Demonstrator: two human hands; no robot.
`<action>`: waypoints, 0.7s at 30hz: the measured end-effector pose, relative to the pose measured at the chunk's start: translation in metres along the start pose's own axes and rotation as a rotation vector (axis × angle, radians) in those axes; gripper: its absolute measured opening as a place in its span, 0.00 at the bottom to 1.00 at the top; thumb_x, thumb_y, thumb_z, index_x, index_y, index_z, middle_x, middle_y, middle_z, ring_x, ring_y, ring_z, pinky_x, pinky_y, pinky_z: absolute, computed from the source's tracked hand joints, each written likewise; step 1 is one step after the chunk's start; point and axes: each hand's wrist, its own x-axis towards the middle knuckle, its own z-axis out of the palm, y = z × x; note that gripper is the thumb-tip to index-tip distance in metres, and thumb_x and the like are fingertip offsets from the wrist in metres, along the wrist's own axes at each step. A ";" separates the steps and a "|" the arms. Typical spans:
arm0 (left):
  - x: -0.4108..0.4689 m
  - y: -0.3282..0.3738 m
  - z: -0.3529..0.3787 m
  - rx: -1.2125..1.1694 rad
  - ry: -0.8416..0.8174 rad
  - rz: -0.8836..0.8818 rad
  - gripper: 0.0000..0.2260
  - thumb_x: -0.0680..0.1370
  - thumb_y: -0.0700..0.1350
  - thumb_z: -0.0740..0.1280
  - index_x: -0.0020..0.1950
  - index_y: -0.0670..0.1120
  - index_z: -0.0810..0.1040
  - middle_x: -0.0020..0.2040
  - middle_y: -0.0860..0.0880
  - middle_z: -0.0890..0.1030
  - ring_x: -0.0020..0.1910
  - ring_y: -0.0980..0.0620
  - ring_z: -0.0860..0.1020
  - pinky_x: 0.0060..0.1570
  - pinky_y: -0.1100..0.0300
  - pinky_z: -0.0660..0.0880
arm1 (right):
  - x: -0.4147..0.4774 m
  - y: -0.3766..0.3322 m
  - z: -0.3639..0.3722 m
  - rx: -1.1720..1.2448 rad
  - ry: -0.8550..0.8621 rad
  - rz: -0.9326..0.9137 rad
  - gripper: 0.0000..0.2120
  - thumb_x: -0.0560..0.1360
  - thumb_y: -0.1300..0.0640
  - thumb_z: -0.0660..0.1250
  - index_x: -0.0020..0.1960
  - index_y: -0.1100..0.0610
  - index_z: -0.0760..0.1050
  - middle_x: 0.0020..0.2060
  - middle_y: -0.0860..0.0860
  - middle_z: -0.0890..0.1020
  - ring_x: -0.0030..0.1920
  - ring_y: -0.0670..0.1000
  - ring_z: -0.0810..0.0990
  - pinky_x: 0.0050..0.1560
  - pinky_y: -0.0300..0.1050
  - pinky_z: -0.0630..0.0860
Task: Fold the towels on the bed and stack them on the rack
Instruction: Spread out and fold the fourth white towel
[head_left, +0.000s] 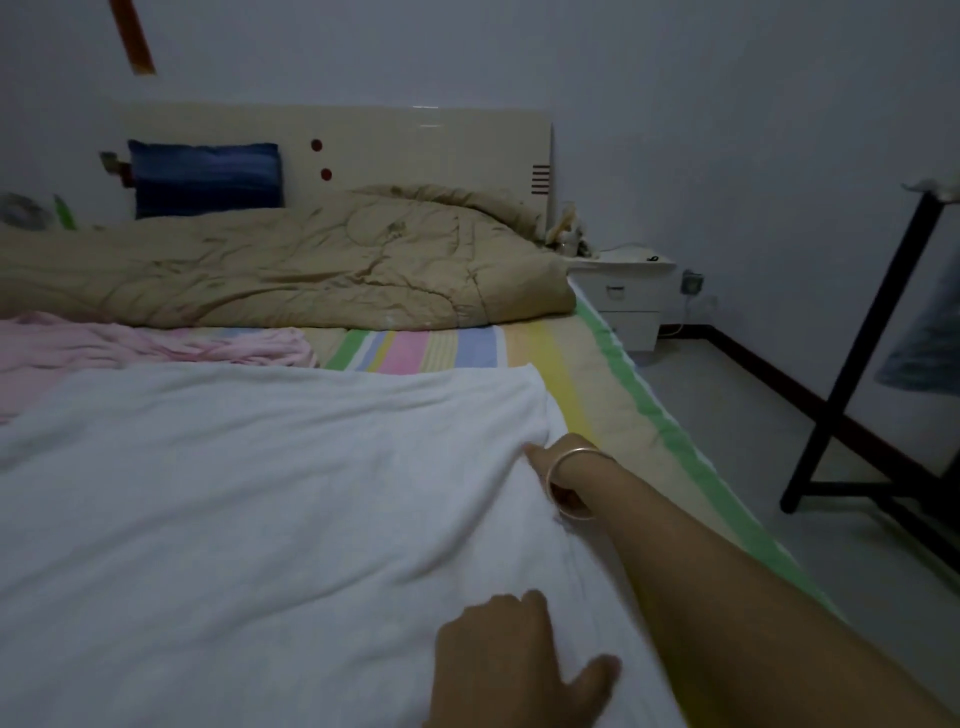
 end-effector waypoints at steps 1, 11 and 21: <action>-0.001 0.004 0.001 0.016 -0.017 0.011 0.20 0.73 0.68 0.58 0.45 0.51 0.66 0.41 0.48 0.69 0.52 0.48 0.76 0.43 0.55 0.65 | -0.003 0.000 0.003 -0.029 0.017 0.014 0.21 0.78 0.42 0.59 0.52 0.60 0.75 0.57 0.59 0.79 0.52 0.59 0.79 0.45 0.45 0.70; -0.003 0.016 -0.011 -0.107 0.095 0.226 0.17 0.76 0.54 0.59 0.34 0.45 0.63 0.30 0.48 0.67 0.29 0.53 0.65 0.29 0.61 0.58 | -0.020 0.036 -0.011 -0.060 0.270 0.104 0.17 0.77 0.48 0.64 0.55 0.60 0.79 0.55 0.58 0.81 0.56 0.61 0.79 0.50 0.48 0.73; -0.009 0.026 0.016 -0.155 0.060 0.177 0.13 0.76 0.57 0.60 0.41 0.48 0.69 0.35 0.51 0.72 0.39 0.49 0.72 0.36 0.59 0.64 | -0.034 0.048 -0.018 -0.042 0.140 0.150 0.20 0.76 0.43 0.65 0.45 0.61 0.76 0.48 0.60 0.81 0.50 0.62 0.80 0.47 0.49 0.76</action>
